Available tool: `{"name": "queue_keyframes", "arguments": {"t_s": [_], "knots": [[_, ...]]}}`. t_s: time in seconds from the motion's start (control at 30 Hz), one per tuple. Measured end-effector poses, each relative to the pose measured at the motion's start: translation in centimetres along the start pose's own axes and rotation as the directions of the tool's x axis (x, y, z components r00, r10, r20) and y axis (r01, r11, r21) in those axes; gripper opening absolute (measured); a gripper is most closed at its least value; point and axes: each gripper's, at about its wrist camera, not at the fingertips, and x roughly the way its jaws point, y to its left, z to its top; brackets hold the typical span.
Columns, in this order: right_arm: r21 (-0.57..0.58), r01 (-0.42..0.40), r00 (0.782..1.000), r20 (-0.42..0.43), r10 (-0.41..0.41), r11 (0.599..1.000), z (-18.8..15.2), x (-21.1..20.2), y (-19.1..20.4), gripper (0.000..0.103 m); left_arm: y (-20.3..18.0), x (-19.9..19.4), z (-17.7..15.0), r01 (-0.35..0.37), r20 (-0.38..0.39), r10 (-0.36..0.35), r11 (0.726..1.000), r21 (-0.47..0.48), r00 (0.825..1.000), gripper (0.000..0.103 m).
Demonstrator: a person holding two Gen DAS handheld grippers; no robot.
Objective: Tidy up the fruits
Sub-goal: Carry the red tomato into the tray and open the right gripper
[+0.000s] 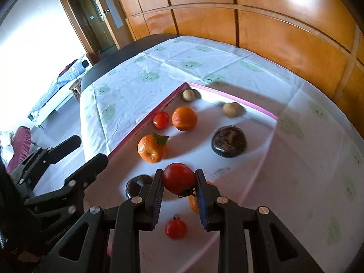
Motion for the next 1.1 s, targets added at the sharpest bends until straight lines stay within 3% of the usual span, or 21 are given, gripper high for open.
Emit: {"name": "queue_keyframes", "arguments": {"t_s": [0.23,0.37,0.73,1.1], "knots": [[0.021,-0.001,0.998,-0.063,0.002,1.000,0.3,3.4,-0.3,0.028,0.9,0.8,-0.3,-0.014,-0.018,0.014,1.000,-0.020,1.000,0.061],[0.051,-0.018,0.998,-0.053,0.021,0.999,0.1,3.4,-0.8,0.029,0.9,1.0,-0.4,-0.015,-0.024,0.014,1.000,-0.020,1.000,0.061],[0.083,-0.018,1.000,-0.010,0.019,0.996,-0.5,1.8,-1.1,0.029,0.2,0.8,-0.3,-0.009,-0.021,0.009,1.000,-0.013,1.000,0.065],[0.141,0.042,0.995,0.082,-0.054,0.989,-2.7,-2.0,-1.3,0.032,-1.0,-0.2,-0.1,0.018,-0.001,-0.018,1.000,0.007,1.000,0.069]]}}
